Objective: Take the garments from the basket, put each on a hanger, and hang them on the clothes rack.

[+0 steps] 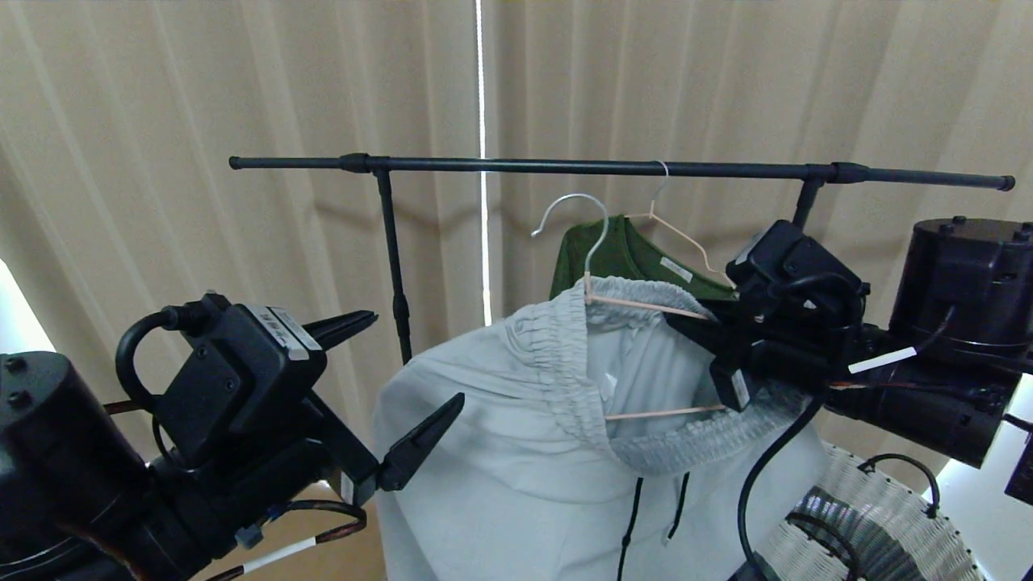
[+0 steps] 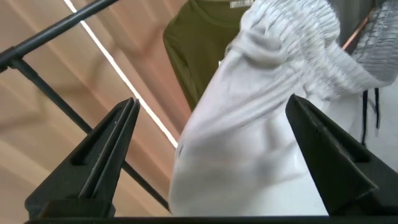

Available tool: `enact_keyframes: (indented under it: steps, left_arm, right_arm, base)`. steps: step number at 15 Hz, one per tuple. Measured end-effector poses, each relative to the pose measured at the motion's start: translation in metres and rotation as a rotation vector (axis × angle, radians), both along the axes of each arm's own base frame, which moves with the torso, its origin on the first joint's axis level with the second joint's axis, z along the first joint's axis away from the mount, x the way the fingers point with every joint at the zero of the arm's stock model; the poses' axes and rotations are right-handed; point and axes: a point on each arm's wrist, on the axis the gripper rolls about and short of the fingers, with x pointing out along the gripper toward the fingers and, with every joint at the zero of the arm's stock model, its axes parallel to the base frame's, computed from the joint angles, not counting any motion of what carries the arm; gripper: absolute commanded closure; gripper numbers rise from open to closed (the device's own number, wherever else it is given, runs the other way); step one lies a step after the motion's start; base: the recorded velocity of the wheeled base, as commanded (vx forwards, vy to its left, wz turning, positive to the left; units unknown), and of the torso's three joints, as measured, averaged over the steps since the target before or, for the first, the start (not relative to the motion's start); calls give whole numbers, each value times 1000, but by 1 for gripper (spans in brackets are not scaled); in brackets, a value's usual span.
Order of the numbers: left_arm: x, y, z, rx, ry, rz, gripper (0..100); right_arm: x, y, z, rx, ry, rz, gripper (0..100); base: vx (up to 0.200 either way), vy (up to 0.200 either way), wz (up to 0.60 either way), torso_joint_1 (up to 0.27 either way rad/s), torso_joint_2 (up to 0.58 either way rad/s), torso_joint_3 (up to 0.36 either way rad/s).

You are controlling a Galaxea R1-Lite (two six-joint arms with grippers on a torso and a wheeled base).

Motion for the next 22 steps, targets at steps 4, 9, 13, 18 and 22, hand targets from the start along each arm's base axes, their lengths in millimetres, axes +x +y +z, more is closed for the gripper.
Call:
enact_keyframes:
  steps: [4,9,13,18,22]
  left_arm:
    - [-3,5,-5,14,14,9,0]
    - [4,28,-26,98,67,118,0]
    - [14,29,-33,106,104,30,0]
    - [31,30,-38,112,130,60,100]
    - [34,33,-44,122,154,62,100]
  right_arm:
    - [-5,-15,7,13,-25,-43,100]
    - [-17,-28,16,37,-58,-59,100]
    - [-27,-32,22,56,-80,-37,100]
    - [-35,-33,27,76,-93,37,100]
    - [-35,-33,28,83,-95,38,100]
  base:
    - [0,0,0,0,0,0]
    - [0,0,0,0,0,0]
    - [0,0,0,0,0,0]
    - [0,0,0,0,0,0]
    - [0,0,0,0,0,0]
